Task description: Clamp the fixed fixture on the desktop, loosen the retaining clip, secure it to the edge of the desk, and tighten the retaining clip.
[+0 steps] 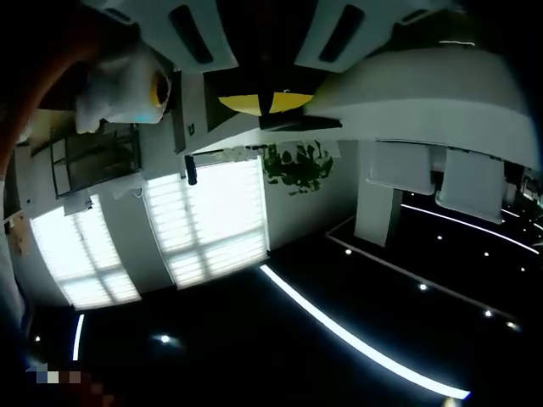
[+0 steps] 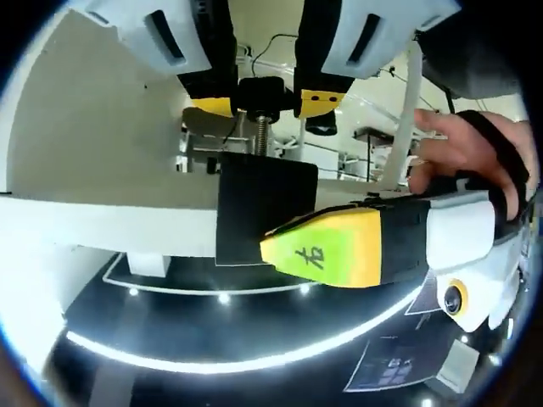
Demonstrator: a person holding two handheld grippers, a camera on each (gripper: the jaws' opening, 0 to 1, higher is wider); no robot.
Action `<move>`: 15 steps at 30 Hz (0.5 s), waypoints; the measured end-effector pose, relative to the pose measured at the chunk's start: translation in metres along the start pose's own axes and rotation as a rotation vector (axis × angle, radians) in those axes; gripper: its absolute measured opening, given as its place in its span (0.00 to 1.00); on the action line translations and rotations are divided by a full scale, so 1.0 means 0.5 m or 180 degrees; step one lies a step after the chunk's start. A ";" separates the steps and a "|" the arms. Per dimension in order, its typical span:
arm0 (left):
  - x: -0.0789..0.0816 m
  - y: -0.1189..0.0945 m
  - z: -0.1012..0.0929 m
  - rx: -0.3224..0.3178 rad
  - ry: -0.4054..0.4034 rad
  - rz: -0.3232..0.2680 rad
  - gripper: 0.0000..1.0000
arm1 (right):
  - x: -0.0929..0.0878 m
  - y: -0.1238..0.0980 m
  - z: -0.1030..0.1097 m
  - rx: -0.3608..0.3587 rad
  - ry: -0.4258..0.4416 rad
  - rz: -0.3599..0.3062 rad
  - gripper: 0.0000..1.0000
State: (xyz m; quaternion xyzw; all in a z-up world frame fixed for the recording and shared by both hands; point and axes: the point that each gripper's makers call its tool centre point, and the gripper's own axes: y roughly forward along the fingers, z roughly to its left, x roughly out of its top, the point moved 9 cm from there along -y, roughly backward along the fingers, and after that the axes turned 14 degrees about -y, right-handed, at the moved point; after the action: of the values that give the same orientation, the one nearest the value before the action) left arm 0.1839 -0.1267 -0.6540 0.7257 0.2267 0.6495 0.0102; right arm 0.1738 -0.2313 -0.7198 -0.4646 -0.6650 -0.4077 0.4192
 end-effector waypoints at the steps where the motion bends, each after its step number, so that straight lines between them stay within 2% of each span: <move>1: 0.000 0.000 0.000 0.0000 0.0000 -0.0001 0.03 | -0.002 0.001 -0.004 0.0105 0.0063 -0.0046 0.24; 5: -0.002 0.000 0.000 0.0006 -0.0001 0.0010 0.03 | -0.012 0.005 -0.034 0.0706 0.0063 -0.0159 0.24; 7: -0.003 0.001 0.000 0.0005 -0.0004 0.0010 0.03 | -0.014 0.009 -0.045 0.1075 0.0092 -0.0222 0.24; 8: -0.003 0.001 0.001 0.0004 -0.0023 0.0008 0.03 | -0.016 0.011 -0.053 0.1179 0.0099 -0.0240 0.24; 11: -0.004 0.000 0.001 -0.0001 -0.0008 0.0006 0.03 | -0.020 0.016 -0.062 0.1332 0.0105 -0.0305 0.24; 14: -0.005 0.000 0.002 -0.0009 -0.0023 0.0004 0.03 | -0.025 0.016 -0.064 0.1347 0.0176 -0.0327 0.24; 15: -0.005 0.000 0.002 -0.0010 -0.0023 0.0004 0.03 | -0.028 0.013 -0.062 0.1291 0.0260 -0.0312 0.25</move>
State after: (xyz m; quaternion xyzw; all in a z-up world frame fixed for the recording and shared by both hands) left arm 0.1845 -0.1274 -0.6563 0.7282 0.2253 0.6471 0.0117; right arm 0.1888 -0.2627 -0.7222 -0.3209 -0.7377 -0.3039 0.5103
